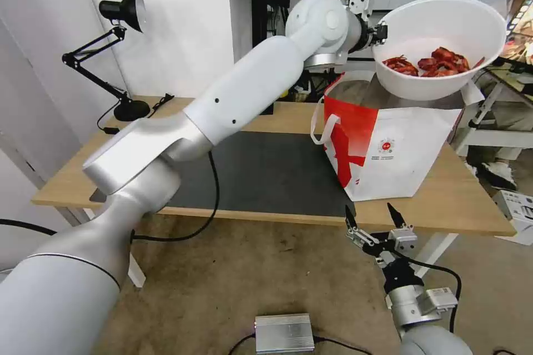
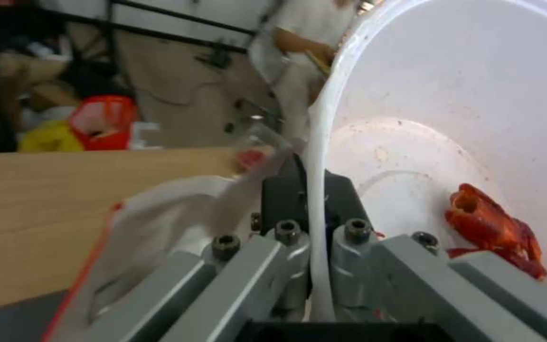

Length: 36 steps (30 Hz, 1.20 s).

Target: Pick up the trash from the table and place it into the takeout bag.

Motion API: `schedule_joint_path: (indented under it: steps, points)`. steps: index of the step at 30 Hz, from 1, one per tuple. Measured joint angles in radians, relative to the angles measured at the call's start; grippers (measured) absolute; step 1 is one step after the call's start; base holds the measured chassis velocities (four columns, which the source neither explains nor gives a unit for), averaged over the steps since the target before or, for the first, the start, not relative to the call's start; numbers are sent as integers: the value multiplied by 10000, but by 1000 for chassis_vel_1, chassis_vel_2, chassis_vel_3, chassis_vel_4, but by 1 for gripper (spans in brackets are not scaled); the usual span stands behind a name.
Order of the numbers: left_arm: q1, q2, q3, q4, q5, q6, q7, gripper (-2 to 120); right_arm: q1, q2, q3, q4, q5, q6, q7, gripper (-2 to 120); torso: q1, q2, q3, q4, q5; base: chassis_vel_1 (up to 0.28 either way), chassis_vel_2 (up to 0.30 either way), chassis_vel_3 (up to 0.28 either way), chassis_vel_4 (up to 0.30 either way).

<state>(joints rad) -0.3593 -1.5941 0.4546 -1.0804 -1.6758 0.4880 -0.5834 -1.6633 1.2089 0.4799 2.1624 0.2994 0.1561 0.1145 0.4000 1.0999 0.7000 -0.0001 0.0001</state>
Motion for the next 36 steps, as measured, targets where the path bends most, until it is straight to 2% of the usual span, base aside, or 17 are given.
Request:
schedule_joint_path:
  steps: [2,5,10,36]
  points:
    - [35,-23,35,45,104,-231,-486,0,0,0,0,0,1,0,0,100,0,0,0,1,0,0,0,0,0]
    - [110,-24,72,72,203,-362,-822,0,0,-1,0,0,0,0,0,100,0,0,0,1,-1,0,0,0,0]
    - [290,-11,92,113,404,-466,-1070,0,0,0,0,0,0,0,0,100,-1,0,1,1,-1,0,0,0,0]
    - [1094,18,237,-251,677,-544,-1228,0,0,-1,0,0,0,0,0,100,0,0,0,1,-1,0,0,0,0]
